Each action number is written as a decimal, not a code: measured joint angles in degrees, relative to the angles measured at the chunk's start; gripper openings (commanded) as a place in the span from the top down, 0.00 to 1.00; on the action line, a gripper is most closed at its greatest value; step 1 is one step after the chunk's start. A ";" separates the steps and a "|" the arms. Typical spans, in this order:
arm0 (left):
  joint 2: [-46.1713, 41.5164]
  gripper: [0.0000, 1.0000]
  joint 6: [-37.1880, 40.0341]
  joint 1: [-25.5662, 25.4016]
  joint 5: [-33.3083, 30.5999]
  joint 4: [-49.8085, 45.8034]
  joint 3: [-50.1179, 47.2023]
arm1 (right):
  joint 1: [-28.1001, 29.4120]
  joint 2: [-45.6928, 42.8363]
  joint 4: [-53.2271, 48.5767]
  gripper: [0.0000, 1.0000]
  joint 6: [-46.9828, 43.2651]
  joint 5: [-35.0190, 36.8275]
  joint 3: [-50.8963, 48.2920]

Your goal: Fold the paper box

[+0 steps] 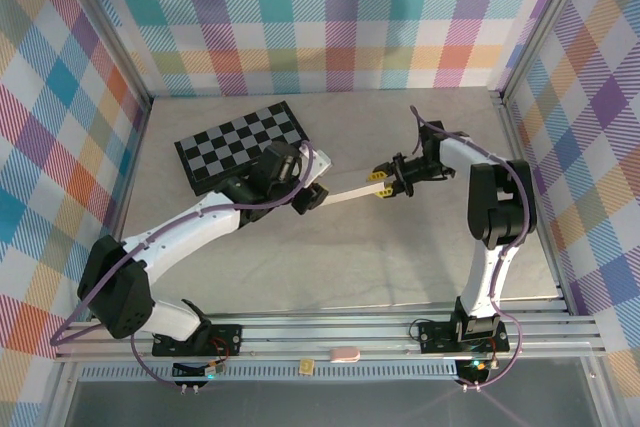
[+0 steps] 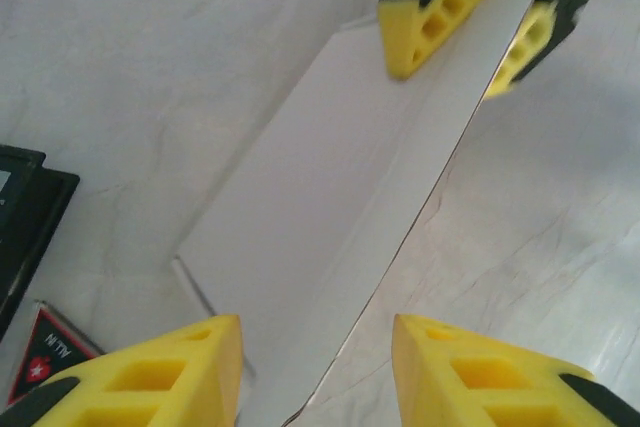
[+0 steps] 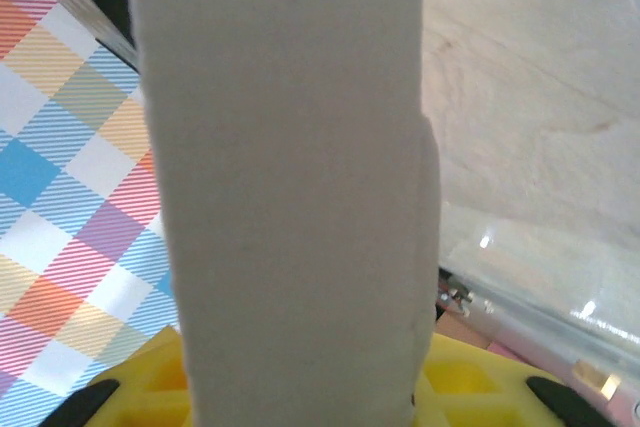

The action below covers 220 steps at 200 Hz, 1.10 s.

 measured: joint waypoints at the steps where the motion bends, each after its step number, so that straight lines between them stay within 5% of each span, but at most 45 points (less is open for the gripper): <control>1: 0.00 0.50 0.42 0.00 -0.04 -0.11 -0.04 | 0.00 -0.04 -0.09 0.76 0.00 -0.02 0.00; 34: -0.04 0.37 10.82 -0.33 0.39 1.79 -3.89 | -0.81 -1.68 -4.15 0.76 0.72 -0.22 -0.31; 140: 8.28 0.37 20.98 -1.22 1.77 4.20 -2.16 | -1.53 -3.67 -6.82 0.76 2.95 -1.25 -1.95; 220: 13.49 0.61 19.04 -2.73 -1.16 6.73 0.72 | -2.38 -3.78 -5.86 0.77 4.61 -2.21 -2.78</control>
